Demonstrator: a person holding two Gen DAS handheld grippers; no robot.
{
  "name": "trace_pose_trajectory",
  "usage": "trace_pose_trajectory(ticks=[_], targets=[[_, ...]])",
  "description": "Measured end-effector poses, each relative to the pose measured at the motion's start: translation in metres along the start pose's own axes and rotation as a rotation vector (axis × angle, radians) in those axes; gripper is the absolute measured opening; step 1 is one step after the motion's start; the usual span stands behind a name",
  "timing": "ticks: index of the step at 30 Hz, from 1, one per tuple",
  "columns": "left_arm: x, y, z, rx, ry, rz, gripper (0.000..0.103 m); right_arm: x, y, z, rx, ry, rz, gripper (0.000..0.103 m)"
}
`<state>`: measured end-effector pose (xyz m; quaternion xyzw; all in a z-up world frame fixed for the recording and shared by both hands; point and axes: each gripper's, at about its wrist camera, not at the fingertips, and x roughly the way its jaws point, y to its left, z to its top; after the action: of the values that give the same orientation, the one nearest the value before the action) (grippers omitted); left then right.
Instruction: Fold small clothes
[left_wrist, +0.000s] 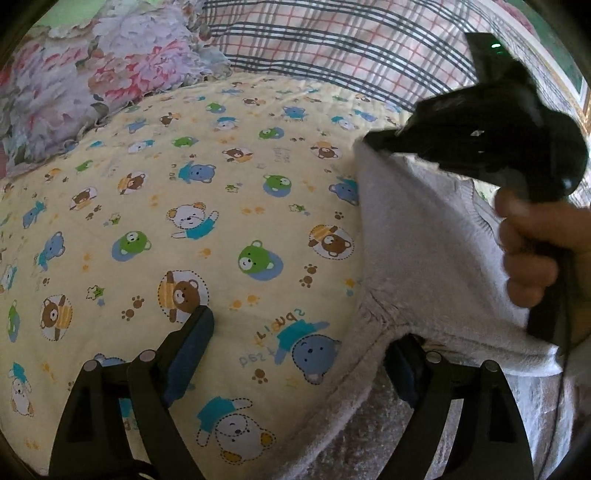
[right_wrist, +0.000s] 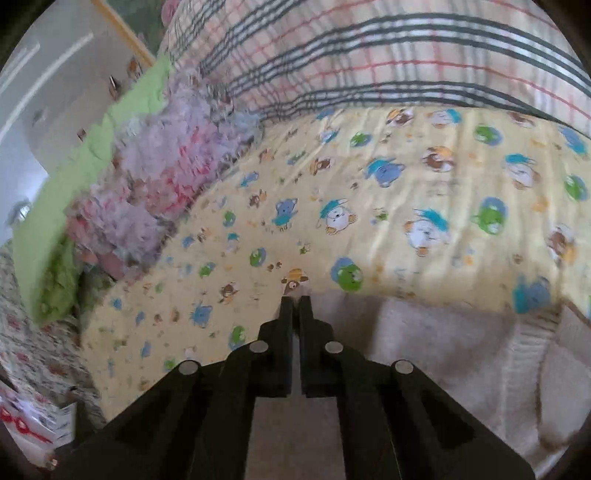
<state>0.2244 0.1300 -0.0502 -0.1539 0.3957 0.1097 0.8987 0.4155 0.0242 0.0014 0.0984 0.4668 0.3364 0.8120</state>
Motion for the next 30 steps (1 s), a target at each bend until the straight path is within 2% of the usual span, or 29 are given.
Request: trace_pose_trajectory(ticks=[4, 7, 11, 13, 16, 17, 21, 24, 25, 27, 30], targets=[[0.000, 0.003, 0.000, -0.017, -0.004, -0.009, 0.086, 0.026, 0.008, -0.006, -0.049, 0.044, -0.112, 0.004], [0.000, 0.006, 0.002, -0.031, -0.001, -0.024, 0.087, 0.013, 0.009, -0.011, -0.029, 0.031, -0.102, 0.006], [-0.002, 0.007, 0.002, -0.045, 0.011, -0.027, 0.087, -0.047, 0.013, -0.031, 0.015, -0.077, -0.088, 0.007], [-0.003, 0.010, 0.002, -0.049, 0.017, -0.033, 0.087, -0.075, 0.010, -0.052, 0.044, -0.106, -0.074, 0.008], [-0.005, 0.014, 0.001, -0.070, 0.026, -0.064, 0.087, -0.114, -0.003, -0.099, 0.121, -0.124, -0.105, 0.008], [-0.005, 0.016, 0.001, -0.075, 0.028, -0.072, 0.087, -0.127, -0.010, -0.119, 0.148, -0.130, -0.126, 0.008], [-0.005, 0.015, 0.003, -0.070, 0.046, -0.080, 0.087, -0.176, -0.051, -0.188, 0.272, -0.157, -0.315, 0.008], [-0.004, 0.014, 0.003, -0.063, 0.060, -0.074, 0.087, -0.209, -0.088, -0.220, 0.402, -0.195, -0.421, 0.008], [-0.004, 0.013, 0.004, -0.056, 0.068, -0.066, 0.087, -0.217, -0.097, -0.225, 0.432, -0.201, -0.440, 0.008], [-0.006, 0.009, 0.003, -0.024, 0.098, -0.029, 0.086, -0.236, -0.110, -0.234, 0.491, -0.235, -0.417, 0.008], [-0.019, 0.012, -0.007, 0.004, 0.119, -0.006, 0.086, -0.260, -0.097, -0.238, 0.464, -0.281, -0.431, 0.009]])
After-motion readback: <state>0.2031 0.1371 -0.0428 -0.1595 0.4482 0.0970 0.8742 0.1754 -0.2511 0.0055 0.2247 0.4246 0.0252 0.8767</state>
